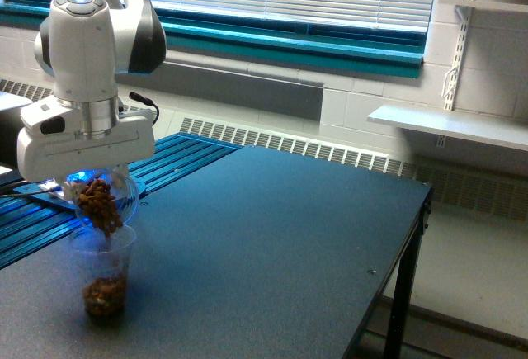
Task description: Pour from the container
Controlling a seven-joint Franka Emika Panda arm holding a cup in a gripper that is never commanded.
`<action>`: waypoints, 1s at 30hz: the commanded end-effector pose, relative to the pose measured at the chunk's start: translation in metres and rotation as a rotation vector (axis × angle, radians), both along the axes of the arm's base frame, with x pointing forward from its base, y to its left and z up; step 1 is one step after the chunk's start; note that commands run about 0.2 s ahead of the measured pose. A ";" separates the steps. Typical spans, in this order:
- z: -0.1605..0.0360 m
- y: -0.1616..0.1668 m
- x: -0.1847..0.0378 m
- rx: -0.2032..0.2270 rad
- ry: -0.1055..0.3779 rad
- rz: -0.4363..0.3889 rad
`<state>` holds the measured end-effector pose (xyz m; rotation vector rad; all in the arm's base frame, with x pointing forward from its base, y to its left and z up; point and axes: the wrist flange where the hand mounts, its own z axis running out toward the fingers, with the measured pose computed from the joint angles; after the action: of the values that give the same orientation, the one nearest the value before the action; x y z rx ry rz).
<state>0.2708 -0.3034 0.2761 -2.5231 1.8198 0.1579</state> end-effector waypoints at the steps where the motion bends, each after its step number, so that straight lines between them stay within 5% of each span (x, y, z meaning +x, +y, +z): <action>1: 0.003 -0.002 -0.002 0.001 0.001 0.008; 30: -0.006 -0.003 -0.012 0.013 0.043 0.021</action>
<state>0.2595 -0.3077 0.2727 -2.5267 1.8281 0.2014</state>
